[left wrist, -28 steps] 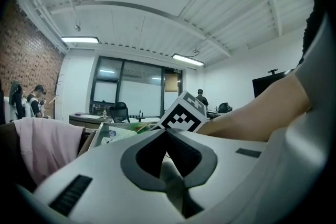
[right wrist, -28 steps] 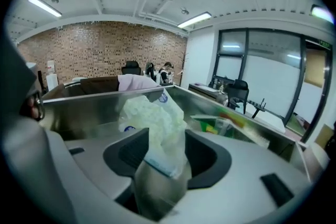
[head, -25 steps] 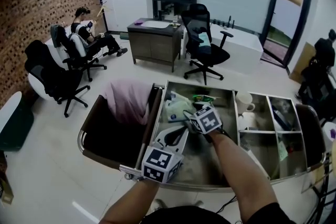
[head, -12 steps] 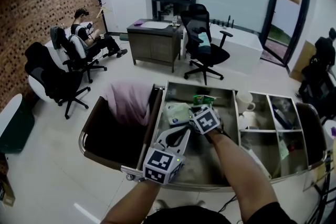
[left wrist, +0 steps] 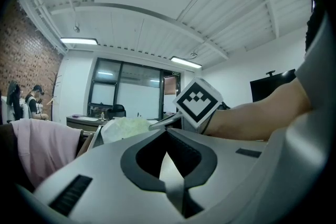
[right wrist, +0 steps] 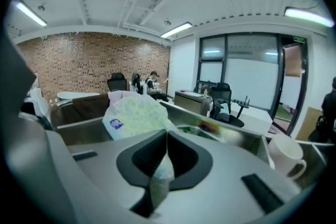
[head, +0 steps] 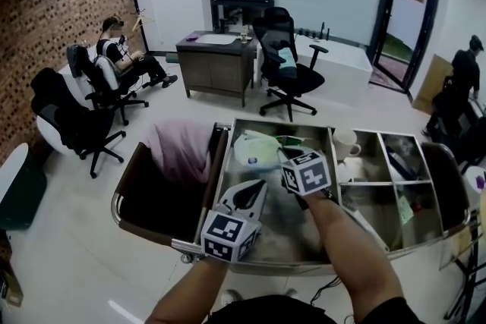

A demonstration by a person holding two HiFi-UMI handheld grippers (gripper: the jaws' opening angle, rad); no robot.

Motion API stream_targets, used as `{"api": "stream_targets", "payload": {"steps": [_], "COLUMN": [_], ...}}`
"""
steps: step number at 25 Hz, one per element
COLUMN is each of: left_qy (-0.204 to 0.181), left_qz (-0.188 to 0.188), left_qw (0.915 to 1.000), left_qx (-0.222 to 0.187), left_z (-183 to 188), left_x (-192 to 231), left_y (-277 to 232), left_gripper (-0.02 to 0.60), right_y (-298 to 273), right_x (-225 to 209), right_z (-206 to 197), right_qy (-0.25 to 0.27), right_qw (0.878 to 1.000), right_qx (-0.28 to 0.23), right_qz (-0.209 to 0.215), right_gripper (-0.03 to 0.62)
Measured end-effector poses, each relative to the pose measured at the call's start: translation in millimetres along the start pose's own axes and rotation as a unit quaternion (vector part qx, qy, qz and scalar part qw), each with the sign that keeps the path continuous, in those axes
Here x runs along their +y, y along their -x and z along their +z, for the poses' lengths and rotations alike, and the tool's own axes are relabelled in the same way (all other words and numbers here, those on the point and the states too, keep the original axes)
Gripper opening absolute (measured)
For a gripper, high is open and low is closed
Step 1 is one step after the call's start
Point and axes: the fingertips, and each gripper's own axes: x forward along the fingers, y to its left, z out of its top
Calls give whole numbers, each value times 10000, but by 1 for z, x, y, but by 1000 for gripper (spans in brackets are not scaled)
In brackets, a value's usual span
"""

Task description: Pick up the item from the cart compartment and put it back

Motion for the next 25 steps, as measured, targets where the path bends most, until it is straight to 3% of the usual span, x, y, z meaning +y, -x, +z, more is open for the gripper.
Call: {"api": "stream_targets", "payload": {"steps": [5,13,25], "left_qy": [-46,-72,-129], "left_qz": [7,-21,-18], "left_qw": [10000,10000,9999], "left_qx": [16,66,35], "left_z": [0,0,2], "left_x": [-1,-5,-5], "left_y": [-1,-2,0], "left_gripper": [0,0,0], "right_y": [50,135,199], "right_x": [-14,-2,14], "right_z": [18,25,-8], "right_qy": [-524,-768,-1269], "right_qw": [9970,9869,9668], "right_qx": [-566,-1409,-2203], "right_qz": [8,194,256], "right_gripper": [23,23,23]}}
